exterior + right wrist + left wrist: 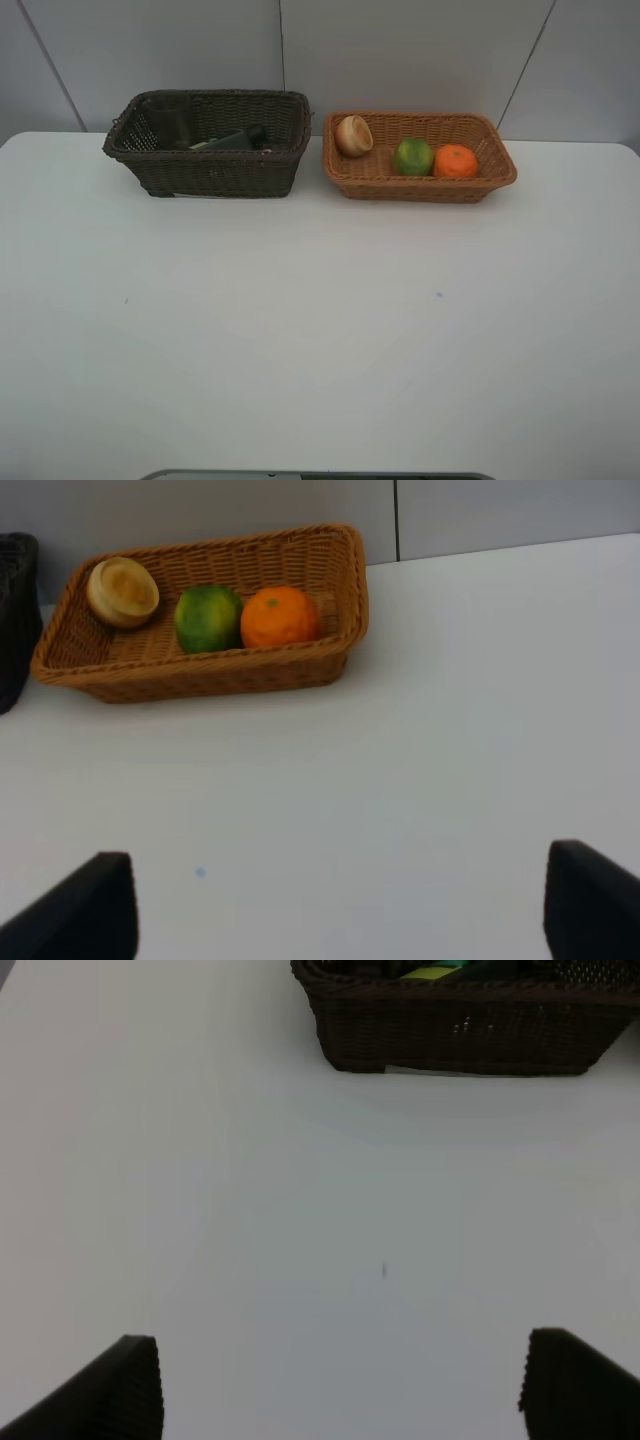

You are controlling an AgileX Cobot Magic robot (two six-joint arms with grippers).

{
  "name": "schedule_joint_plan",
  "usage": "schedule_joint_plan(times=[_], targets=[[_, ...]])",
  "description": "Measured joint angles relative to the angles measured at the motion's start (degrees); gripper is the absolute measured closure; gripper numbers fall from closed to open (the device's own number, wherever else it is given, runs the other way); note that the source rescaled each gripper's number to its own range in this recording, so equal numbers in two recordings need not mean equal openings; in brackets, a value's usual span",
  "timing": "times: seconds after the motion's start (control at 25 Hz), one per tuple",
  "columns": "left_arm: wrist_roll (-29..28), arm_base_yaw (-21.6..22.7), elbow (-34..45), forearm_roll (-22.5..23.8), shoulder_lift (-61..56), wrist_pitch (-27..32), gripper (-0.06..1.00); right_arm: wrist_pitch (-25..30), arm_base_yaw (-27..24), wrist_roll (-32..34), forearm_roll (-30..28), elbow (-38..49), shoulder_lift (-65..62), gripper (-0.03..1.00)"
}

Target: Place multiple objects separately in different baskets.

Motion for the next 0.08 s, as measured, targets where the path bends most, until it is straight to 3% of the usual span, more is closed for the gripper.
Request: schedule_joint_plan(times=[0.08], targets=[[0.0, 0.0, 0.0, 0.0, 0.0, 0.0, 0.02, 0.0, 0.0, 0.0, 0.0, 0.0, 0.0, 0.12]])
